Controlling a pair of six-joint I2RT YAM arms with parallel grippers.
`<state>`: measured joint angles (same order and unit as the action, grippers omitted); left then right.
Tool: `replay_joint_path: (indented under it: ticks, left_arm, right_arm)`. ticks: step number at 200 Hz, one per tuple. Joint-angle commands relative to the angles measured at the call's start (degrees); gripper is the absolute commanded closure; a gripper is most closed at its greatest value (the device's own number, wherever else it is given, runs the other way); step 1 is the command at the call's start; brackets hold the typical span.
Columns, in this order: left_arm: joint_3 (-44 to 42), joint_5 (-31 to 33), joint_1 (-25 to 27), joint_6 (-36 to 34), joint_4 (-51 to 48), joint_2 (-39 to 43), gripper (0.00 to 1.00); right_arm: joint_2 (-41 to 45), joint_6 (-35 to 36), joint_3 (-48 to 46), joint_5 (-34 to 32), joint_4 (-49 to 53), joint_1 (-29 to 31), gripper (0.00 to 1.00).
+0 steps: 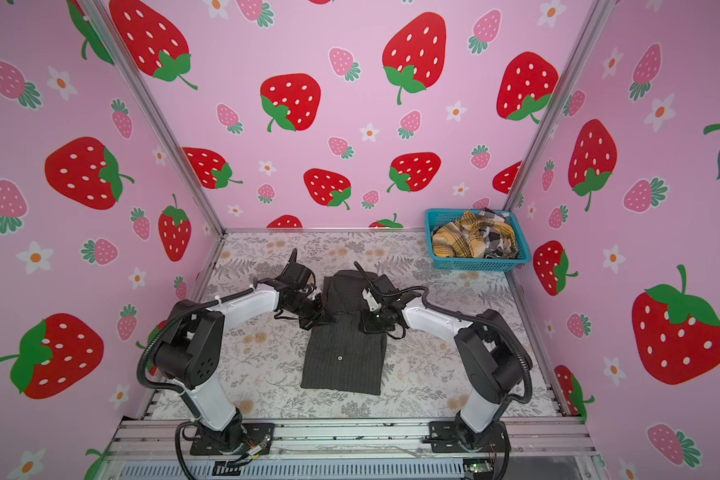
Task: Fold and stack the long sleeve shirts
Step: 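Draw both grippers back toward the folded shirt's near edge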
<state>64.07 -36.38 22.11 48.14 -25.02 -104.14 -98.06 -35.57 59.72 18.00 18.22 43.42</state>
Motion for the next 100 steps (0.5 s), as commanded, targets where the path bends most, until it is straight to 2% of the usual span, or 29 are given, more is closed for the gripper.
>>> replay_joint_path:
  ticks: [1,25,45,59,62,73,87,100]
  left_arm:
    - [4.3,0.3,-0.8,-0.5,1.0,-4.2,1.0]
    - [8.3,1.9,-1.0,-1.2,-0.2,-9.5,1.0]
    - [10.3,0.1,-0.8,-0.3,1.2,-12.8,1.0]
    - [11.6,-0.5,-0.7,-0.1,1.9,-13.5,0.96]
    - [11.8,-0.4,-0.8,-0.2,1.8,-13.4,0.9]
    - [12.5,-0.1,-1.5,-0.6,1.9,-12.1,0.8]
    - [13.4,0.0,-2.4,-1.2,1.5,-8.9,0.71]
    - [13.9,0.6,-3.2,-2.6,-0.1,-3.8,0.64]
  right_arm:
    - [-3.7,-0.8,0.3,-0.4,-1.5,-0.9,0.74]
    - [-6.3,-0.4,1.2,-1.3,-1.4,-2.8,0.75]
    - [-8.6,1.0,4.1,-2.1,0.1,-3.9,0.75]
    - [-10.1,2.4,6.6,-3.0,0.5,-4.8,0.75]
    - [-10.3,2.6,7.4,-3.2,1.8,-5.1,0.75]
    - [-11.2,3.7,9.6,-3.7,3.3,-6.2,0.74]
    - [-10.9,5.4,12.2,-4.0,4.9,-7.1,0.73]
    - [-8.7,7.1,13.9,-4.3,6.9,-7.0,0.68]
